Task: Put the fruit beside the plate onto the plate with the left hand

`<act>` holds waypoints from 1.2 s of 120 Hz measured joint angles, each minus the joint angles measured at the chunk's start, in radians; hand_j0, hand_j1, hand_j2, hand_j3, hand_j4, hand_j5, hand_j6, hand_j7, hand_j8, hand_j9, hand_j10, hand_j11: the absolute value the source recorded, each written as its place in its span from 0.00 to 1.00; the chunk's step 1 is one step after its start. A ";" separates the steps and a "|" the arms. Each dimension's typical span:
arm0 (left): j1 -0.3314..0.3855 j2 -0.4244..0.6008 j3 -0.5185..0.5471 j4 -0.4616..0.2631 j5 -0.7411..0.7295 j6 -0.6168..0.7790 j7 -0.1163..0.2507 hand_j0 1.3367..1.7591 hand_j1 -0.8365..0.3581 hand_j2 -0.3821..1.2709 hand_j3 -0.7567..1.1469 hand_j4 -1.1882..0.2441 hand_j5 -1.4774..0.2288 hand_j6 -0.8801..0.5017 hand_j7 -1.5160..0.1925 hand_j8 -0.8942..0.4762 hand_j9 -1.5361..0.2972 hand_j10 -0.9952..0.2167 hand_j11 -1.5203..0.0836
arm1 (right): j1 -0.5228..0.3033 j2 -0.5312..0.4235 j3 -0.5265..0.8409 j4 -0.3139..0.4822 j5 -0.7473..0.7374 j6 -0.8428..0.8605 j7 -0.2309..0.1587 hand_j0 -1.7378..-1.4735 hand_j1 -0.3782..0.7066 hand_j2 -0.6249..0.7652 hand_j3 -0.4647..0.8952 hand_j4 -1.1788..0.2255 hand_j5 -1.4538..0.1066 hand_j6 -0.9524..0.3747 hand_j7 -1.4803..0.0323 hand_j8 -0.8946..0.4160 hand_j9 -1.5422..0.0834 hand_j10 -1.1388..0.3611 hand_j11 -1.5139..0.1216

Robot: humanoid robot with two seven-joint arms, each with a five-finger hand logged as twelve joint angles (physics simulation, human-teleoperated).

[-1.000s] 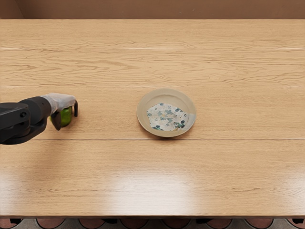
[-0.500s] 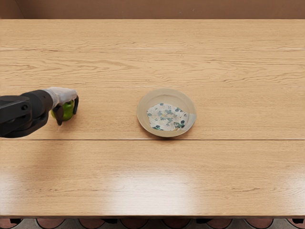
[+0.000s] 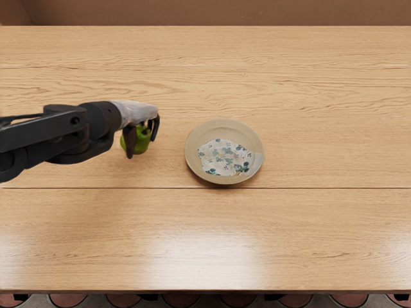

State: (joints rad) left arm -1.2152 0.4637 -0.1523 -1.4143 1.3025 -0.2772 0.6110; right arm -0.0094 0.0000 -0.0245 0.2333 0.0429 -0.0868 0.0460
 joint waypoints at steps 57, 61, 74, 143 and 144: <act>-0.083 -0.167 0.000 0.068 -0.039 0.002 0.000 0.75 0.48 0.54 0.40 0.32 0.21 0.34 0.28 0.40 0.26 0.38 0.30 | -0.001 0.000 0.000 0.000 0.000 0.000 0.000 0.30 0.05 0.45 0.34 0.82 0.91 0.70 0.96 0.66 0.93 0.74 0.91; -0.092 -0.170 0.000 0.069 -0.040 0.002 0.000 0.75 0.47 0.56 0.40 0.31 0.21 0.35 0.28 0.39 0.26 0.36 0.30 | -0.001 0.000 0.000 0.000 0.000 0.000 0.000 0.30 0.05 0.45 0.34 0.82 0.91 0.70 0.96 0.66 0.93 0.74 0.91; -0.110 -0.211 0.000 0.075 -0.037 0.002 0.000 0.75 0.49 0.54 0.40 0.31 0.22 0.33 0.28 0.38 0.26 0.34 0.30 | -0.001 0.000 0.000 0.001 0.000 0.000 0.000 0.30 0.05 0.45 0.34 0.82 0.91 0.70 0.96 0.66 0.93 0.74 0.91; -0.126 -0.362 0.010 0.174 -0.036 0.004 0.000 0.75 0.43 0.70 0.40 0.30 0.23 0.25 0.27 0.31 0.27 0.26 0.30 | -0.001 0.000 0.000 0.001 0.000 0.000 0.001 0.30 0.05 0.45 0.34 0.82 0.91 0.70 0.96 0.66 0.93 0.74 0.91; -0.126 -0.362 0.010 0.175 -0.036 0.004 0.000 0.75 0.43 0.70 0.40 0.30 0.23 0.25 0.27 0.31 0.27 0.26 0.30 | -0.001 0.000 0.000 0.001 0.000 0.000 0.001 0.30 0.05 0.45 0.34 0.82 0.91 0.70 0.96 0.66 0.93 0.74 0.91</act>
State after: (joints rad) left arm -1.3407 0.1014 -0.1420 -1.2391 1.2667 -0.2734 0.6110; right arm -0.0107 0.0000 -0.0245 0.2343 0.0429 -0.0865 0.0467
